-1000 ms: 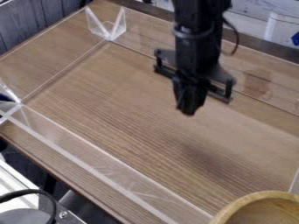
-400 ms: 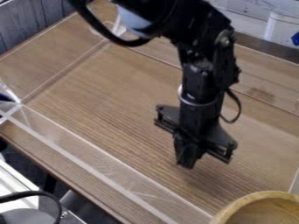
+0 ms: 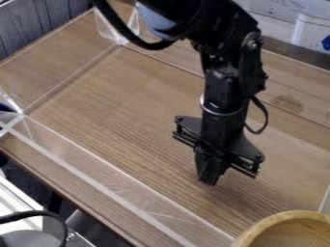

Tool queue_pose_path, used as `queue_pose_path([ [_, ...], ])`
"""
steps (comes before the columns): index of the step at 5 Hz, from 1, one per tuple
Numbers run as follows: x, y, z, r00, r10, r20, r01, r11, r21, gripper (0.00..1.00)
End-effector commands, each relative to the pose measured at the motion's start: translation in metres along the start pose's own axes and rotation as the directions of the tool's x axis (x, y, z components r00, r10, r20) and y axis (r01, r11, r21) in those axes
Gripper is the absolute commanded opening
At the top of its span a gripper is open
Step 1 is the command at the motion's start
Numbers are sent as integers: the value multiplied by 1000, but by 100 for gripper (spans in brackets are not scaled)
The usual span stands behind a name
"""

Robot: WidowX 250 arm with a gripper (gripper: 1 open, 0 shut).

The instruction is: Put the green block in the brown bowl

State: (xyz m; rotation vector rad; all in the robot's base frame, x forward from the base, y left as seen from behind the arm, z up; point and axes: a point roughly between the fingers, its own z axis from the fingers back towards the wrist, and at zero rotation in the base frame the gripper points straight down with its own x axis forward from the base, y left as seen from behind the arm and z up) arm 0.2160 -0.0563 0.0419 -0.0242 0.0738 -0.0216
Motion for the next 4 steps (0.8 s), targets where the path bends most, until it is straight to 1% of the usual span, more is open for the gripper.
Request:
queue_pose_path([
  [1,12,-4,11,998,29,50,-28,999,-20,100],
  [2,15,-2,19,999,21,37,-20,1000,-11,100],
  [3,19,0,30,999,12,34,-12,1000,-2,100],
  [4,28,-1,39,999,-4,40,4,1000,0,100],
])
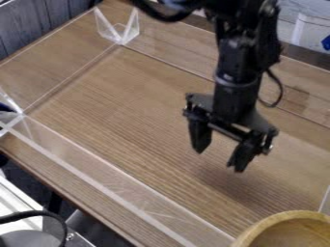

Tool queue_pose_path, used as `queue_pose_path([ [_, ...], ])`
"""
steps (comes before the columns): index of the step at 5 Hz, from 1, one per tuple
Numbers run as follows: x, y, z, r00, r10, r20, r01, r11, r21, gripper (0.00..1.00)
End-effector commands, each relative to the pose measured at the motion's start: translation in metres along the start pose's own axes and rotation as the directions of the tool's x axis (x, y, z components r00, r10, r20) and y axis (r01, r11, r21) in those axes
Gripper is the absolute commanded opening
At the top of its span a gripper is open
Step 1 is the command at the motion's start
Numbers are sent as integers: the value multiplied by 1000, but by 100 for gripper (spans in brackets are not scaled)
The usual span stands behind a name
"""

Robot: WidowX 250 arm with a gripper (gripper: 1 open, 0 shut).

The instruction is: Put the green block in the brown bowl

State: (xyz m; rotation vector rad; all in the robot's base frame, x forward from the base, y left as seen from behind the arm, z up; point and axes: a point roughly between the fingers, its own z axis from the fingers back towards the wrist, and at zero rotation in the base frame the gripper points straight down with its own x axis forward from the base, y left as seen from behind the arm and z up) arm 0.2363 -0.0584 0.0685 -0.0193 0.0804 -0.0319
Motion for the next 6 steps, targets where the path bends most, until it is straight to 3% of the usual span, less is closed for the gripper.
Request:
queue_pose_path([
  [1,13,1,11,999,-2,51,1,1000,17,100],
  [2,17,0,5,1000,-9,7,9,1000,8,100],
  [3,34,-3,1,999,-25,-28,25,1000,-3,100],
  [5,59,-15,7,999,-29,15,29,1000,2,100],
  [6,79,-12,4,995,-94,39,94,995,-11,0],
])
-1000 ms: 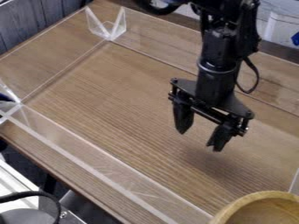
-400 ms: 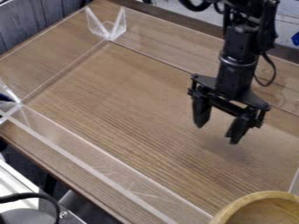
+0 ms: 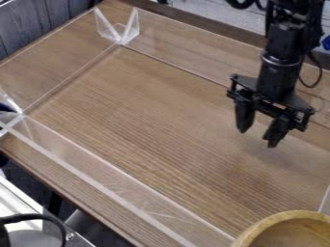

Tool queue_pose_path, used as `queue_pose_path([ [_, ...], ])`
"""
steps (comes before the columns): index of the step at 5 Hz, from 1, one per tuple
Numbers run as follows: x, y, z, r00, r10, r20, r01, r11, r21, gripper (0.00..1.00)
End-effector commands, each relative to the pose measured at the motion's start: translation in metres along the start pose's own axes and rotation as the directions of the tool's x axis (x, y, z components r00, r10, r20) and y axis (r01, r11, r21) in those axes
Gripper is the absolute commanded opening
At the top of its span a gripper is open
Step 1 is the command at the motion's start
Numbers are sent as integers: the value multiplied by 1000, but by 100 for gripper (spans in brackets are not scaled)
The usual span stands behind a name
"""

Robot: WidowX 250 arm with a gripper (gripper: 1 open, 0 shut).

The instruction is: Put the green block in the brown bowl

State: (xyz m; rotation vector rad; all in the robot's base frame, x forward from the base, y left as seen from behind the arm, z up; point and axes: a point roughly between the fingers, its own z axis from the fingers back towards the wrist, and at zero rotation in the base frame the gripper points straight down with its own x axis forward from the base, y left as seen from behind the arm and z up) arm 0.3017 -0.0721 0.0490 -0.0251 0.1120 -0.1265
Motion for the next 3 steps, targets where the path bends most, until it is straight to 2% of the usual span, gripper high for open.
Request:
queue_pose_path([
  [1,21,10,11,997,-37,71,38,999,-14,0],
  [3,26,22,-7,998,-34,49,33,999,26,0],
])
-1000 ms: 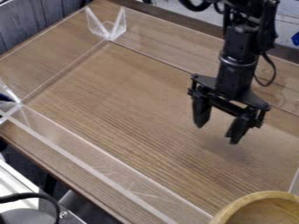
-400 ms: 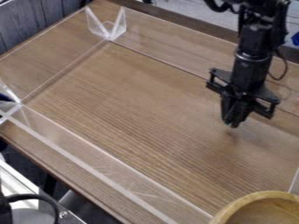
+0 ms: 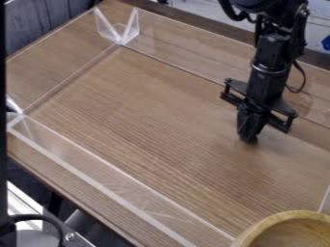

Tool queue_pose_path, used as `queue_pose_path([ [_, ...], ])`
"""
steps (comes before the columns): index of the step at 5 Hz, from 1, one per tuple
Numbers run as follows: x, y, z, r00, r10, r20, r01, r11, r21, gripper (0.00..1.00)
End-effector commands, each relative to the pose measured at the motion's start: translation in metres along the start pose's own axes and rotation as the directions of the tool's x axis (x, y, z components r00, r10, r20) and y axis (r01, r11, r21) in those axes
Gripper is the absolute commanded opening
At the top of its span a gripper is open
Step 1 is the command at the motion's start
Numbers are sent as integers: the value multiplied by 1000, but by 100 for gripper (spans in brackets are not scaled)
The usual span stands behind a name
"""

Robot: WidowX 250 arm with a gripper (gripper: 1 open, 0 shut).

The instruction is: Put the green block in the brown bowl

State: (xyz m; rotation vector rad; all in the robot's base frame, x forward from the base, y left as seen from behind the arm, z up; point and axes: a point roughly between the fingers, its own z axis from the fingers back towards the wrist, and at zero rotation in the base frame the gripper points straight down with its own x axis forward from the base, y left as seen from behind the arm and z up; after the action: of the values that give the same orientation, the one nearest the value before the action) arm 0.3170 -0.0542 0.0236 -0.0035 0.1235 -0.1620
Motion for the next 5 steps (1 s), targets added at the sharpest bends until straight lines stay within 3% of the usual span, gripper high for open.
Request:
queue_pose_path([
  [1,12,4,15,999,-9,42,8,1000,18,0],
  [3,14,8,9,1000,-27,2,27,999,43,0],
  [5,8,4,23,997,-10,83,1,994,112,0],
])
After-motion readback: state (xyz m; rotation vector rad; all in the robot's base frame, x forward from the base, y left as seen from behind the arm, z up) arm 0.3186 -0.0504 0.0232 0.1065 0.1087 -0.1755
